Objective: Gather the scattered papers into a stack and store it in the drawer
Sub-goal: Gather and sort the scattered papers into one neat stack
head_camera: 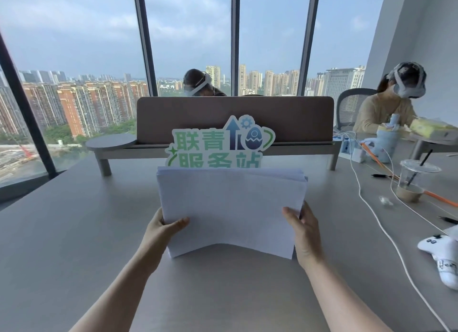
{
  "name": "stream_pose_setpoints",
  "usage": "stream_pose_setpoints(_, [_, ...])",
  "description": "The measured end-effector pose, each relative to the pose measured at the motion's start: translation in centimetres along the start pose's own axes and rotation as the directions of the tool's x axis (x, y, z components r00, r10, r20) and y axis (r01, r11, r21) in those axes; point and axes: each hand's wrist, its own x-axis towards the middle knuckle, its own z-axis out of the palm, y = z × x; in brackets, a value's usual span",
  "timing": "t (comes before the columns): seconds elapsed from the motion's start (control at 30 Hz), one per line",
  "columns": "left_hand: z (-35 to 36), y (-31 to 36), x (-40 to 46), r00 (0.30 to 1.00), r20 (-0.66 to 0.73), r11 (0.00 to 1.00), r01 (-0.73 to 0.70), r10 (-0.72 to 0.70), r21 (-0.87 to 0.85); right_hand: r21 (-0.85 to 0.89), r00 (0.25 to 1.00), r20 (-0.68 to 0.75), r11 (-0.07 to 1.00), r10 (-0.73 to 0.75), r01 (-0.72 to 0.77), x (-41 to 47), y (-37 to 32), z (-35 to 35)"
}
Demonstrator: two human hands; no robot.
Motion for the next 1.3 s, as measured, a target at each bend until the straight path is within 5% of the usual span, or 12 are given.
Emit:
stream_pose_setpoints(0.1, [0.1, -0.8, -0.1, 0.999, -0.018, 0.997, 0.039, -0.038, 0.069, -0.051, 0.999, 0.005, 0.998, 0.039, -0.038, -0.3, 0.6, -0.2])
stream_pose_setpoints(0.4, [0.4, 2.2, -0.3, 0.987, -0.025, 0.984, -0.154, 0.157, 0.085, -0.006, 0.995, -0.073, 0.998, -0.070, 0.069, 0.4, -1.7, 0.6])
stream_pose_setpoints(0.7, [-2.5, 1.1, -0.4, 0.944, 0.270, 0.980, 0.168, -0.192, 0.110, 0.166, 0.999, 0.033, 0.986, -0.039, 0.033, 0.9, -2.9, 0.4])
stream_pose_setpoints(1.3, [0.9, -1.8, -1.9, 0.998, -0.063, 0.988, -0.016, 0.026, 0.153, 0.027, 1.000, 0.014, 0.999, 0.018, -0.019, -0.9, -0.1, -1.0])
